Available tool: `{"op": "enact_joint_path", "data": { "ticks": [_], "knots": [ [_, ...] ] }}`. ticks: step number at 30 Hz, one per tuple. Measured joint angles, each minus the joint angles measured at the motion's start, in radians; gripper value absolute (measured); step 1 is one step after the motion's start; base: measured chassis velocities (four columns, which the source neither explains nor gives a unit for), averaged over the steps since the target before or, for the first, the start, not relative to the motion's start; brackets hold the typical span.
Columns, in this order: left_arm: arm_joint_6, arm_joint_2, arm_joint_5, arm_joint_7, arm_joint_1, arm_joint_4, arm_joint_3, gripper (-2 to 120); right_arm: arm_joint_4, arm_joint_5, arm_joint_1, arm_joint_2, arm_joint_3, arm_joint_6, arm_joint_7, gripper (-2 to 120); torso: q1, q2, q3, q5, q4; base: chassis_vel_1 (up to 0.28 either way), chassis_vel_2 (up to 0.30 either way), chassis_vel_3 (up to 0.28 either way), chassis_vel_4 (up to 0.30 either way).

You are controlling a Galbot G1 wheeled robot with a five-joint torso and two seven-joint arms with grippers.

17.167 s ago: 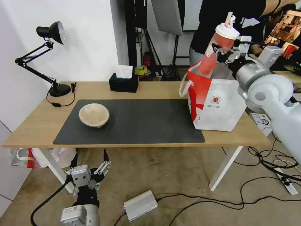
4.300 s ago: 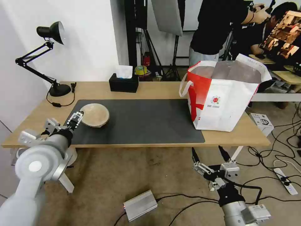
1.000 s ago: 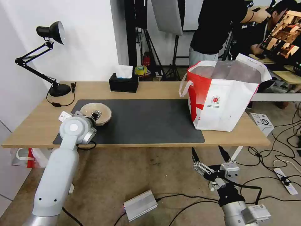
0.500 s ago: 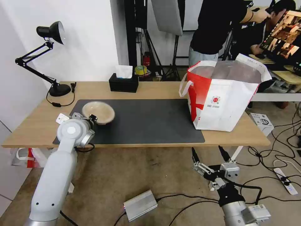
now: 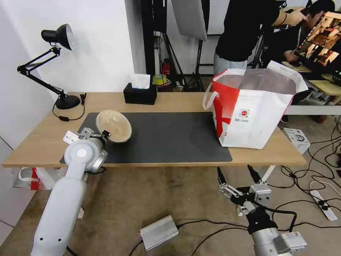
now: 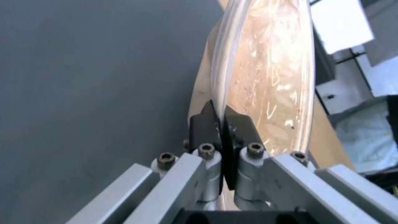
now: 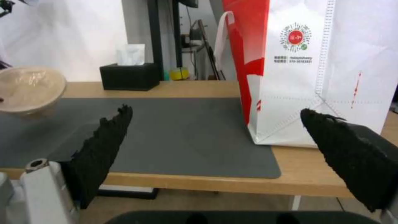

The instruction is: Pick up the trash from the table and place it into the takeout bag.

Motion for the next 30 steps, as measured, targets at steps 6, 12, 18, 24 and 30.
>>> {"op": "enact_joint_path", "data": {
  "ticks": [6,12,18,24,30],
  "knots": [
    [-0.014,0.022,0.005,0.044,-0.021,-0.043,0.033,0,0.0,0.0,0.0,0.0,0.0,0.0,0.0,100,0.0,0.0,0.0,0.0001,0.0,0.0,0.0,0.0,0.0],
    [-0.026,0.046,0.006,0.08,-0.064,-0.062,0.082,0,0.0,0.0,0.0,0.0,0.0,0.0,0.0,100,0.0,0.0,0.0,-0.0001,0.0,0.0,0.0,0.0,0.0],
    [-0.042,0.059,0.009,0.113,-0.145,-0.054,0.149,0,0.0,0.0,0.0,0.0,0.0,0.0,0.0,100,0.0,0.0,0.0,0.0001,0.0001,0.0,0.0,0.0,0.0],
    [-0.043,0.041,0.009,0.136,-0.222,-0.014,0.213,0,0.0,0.0,0.0,0.0,0.0,0.0,0.0,100,0.0,0.0,0.0,0.0001,-0.0001,0.0,0.0,0.0,0.0],
    [-0.042,0.019,0.006,0.151,-0.312,0.034,0.28,0,0.0,0.0,0.0,0.0,0.0,0.0,0.0,100,0.0,0.0,0.0,0.0001,0.0,0.0,0.0,0.0,0.0]
  ]
}}
